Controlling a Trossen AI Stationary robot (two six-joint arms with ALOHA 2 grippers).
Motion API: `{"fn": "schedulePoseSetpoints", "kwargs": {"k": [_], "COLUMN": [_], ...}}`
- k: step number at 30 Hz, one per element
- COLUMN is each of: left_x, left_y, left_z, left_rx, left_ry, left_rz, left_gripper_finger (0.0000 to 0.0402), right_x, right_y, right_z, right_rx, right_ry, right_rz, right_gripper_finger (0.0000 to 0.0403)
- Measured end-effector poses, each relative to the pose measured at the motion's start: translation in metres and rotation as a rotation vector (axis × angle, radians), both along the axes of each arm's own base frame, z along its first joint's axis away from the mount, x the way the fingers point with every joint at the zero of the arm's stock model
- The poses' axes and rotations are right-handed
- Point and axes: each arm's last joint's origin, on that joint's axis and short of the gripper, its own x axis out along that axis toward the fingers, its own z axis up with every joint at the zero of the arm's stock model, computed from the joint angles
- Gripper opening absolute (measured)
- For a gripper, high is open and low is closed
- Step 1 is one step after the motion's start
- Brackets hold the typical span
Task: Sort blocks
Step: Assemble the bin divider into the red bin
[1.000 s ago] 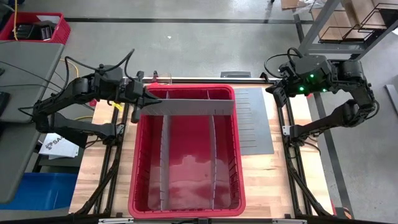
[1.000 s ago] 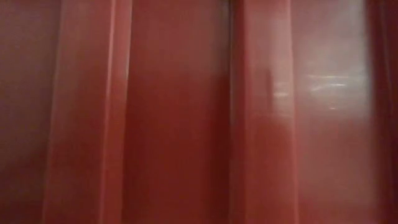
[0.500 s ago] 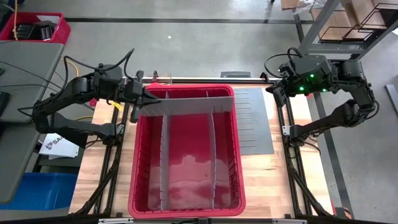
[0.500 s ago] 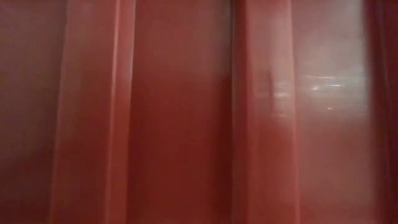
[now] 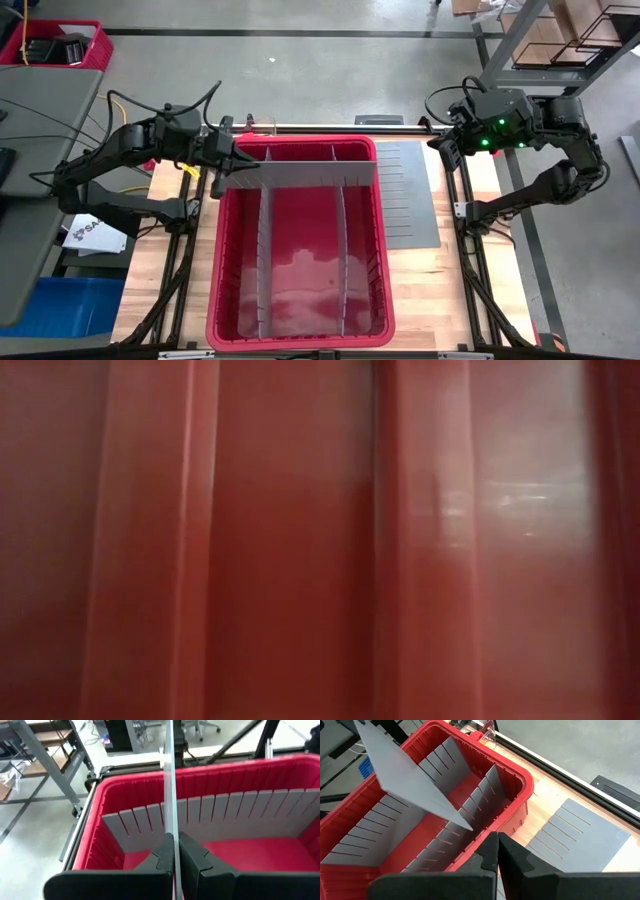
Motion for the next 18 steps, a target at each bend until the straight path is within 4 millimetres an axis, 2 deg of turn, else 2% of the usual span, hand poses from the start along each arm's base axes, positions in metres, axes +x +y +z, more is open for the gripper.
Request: {"fn": "schedulePoseSetpoints", "kwargs": {"k": [5, 18], "left_x": [0.001, 0.008], "left_y": [0.001, 0.005], "left_z": [-0.007, -0.013], "left_rx": [0.003, -0.002], "left_ry": [0.073, 0.127], "left_rz": [0.015, 0.081], "left_gripper_finger": [0.0000, 0.0000], "right_x": [0.000, 0.000], "right_y": [0.000, 0.000], "right_z": [0.000, 0.000], "right_rx": [0.000, 0.000], "right_ry": [0.000, 0.000], "right_rz": [0.000, 0.000], "right_gripper_finger": [0.0000, 0.0000]}}
